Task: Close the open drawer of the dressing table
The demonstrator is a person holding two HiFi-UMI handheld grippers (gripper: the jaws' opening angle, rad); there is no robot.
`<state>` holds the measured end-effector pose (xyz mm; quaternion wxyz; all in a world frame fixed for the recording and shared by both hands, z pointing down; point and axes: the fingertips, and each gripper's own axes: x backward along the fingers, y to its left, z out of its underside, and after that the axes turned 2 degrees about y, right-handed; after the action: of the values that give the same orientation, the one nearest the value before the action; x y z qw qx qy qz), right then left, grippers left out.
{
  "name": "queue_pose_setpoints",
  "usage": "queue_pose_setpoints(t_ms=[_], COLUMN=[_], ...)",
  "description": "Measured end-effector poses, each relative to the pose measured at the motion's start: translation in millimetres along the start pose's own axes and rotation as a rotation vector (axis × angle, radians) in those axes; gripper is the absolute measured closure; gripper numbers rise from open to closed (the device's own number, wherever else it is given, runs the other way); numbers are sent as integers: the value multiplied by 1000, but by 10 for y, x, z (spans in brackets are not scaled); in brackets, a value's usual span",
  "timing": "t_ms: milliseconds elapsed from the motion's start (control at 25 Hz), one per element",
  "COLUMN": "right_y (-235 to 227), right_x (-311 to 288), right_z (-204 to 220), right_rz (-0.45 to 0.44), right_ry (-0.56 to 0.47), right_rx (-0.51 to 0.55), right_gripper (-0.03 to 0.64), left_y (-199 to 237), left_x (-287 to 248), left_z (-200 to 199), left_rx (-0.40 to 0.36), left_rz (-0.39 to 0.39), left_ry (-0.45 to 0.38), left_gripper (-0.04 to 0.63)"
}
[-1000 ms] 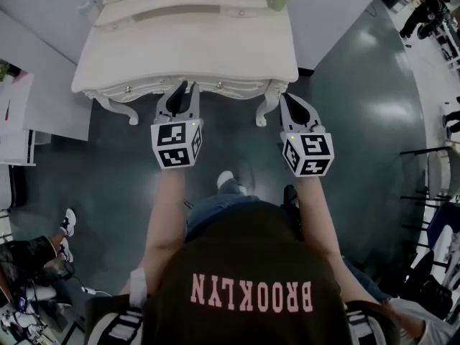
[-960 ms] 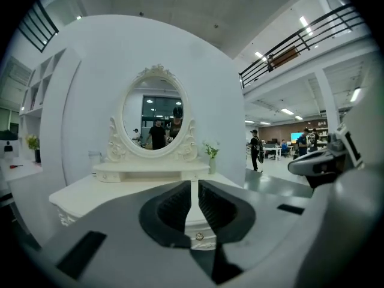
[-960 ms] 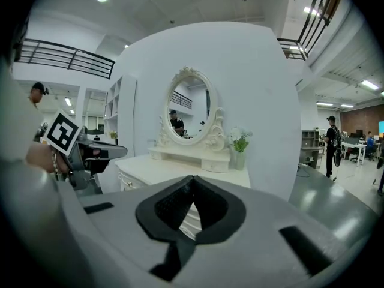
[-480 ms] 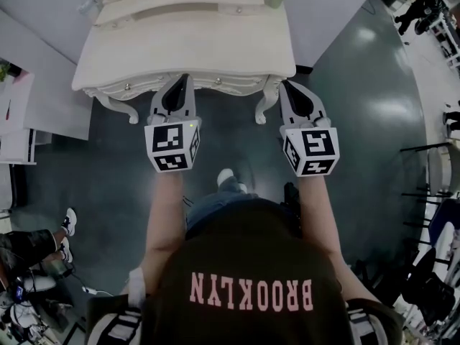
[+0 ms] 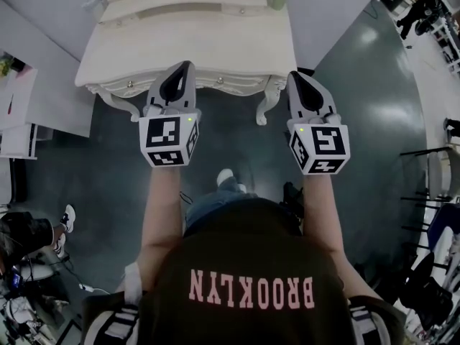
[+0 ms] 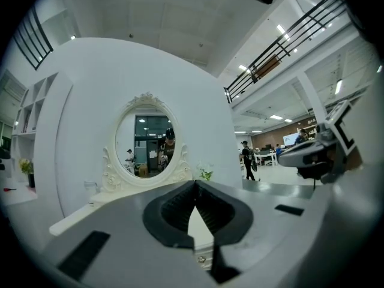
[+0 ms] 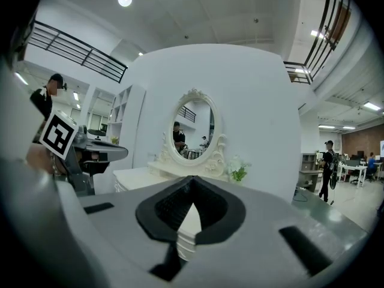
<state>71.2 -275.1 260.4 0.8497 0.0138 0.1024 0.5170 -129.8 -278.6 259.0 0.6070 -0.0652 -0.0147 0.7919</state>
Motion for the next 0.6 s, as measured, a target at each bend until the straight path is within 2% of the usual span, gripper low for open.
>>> queue_pose_setpoints(t_ms=[240,600], right_y=[-76,-194], right_x=[-4,157], right_z=[-127,-359], right_rz=[8,29], right_ry=[-13,-44], right_rx=[-3,-22], right_gripper=[620,620], left_y=[-21,-51], left_x=[-53,24], left_z=[-154,-456], left_rx=[-18,7], left_rz=[12,20], left_ry=[-20,-59], left_gripper=[589,589])
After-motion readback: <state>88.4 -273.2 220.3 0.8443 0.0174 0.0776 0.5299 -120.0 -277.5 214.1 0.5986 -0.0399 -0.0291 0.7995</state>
